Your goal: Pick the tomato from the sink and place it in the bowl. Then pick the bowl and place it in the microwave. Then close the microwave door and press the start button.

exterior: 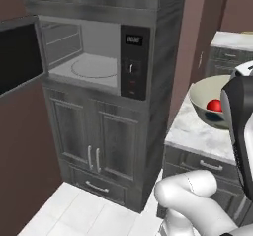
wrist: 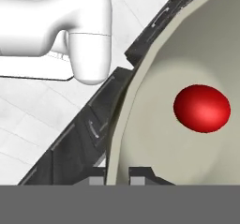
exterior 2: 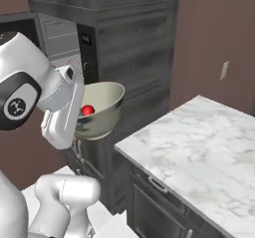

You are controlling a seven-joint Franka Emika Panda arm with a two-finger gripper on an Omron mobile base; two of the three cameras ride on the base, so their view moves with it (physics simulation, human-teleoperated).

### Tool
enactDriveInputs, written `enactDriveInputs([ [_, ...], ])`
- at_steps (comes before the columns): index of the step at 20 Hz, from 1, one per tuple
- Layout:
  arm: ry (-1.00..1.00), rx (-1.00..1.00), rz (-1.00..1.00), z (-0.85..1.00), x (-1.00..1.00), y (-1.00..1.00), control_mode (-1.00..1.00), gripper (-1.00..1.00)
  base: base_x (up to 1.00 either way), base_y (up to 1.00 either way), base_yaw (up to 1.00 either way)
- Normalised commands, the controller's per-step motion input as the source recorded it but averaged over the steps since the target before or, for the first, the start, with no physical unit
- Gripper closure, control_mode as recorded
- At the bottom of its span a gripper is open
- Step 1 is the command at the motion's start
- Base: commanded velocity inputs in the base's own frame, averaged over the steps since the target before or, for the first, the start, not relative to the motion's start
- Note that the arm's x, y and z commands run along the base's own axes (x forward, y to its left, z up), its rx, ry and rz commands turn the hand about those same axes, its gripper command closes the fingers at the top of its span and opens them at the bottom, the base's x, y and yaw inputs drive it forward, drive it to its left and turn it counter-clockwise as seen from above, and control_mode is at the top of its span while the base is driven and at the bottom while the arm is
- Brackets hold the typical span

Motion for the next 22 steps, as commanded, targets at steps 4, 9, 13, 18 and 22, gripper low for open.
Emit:
enactDriveInputs([
  [4,0.00,0.00,0.00,0.00,0.00,0.00,1.00,1.00,0.26,0.93,-0.59],
  [9,0.00,0.00,0.00,0.00,0.00,0.00,1.00,1.00,0.04,0.81,-0.41],
  [13,0.00,0.00,0.00,0.00,0.00,0.00,1.00,1.00,0.00,0.72,-0.32],
  [18,0.00,0.00,0.00,0.00,0.00,0.00,1.00,1.00,0.01,0.86,-0.36],
  [22,0.00,0.00,0.00,0.00,0.00,0.00,1.00,1.00,0.00,0.92,-0.37],
])
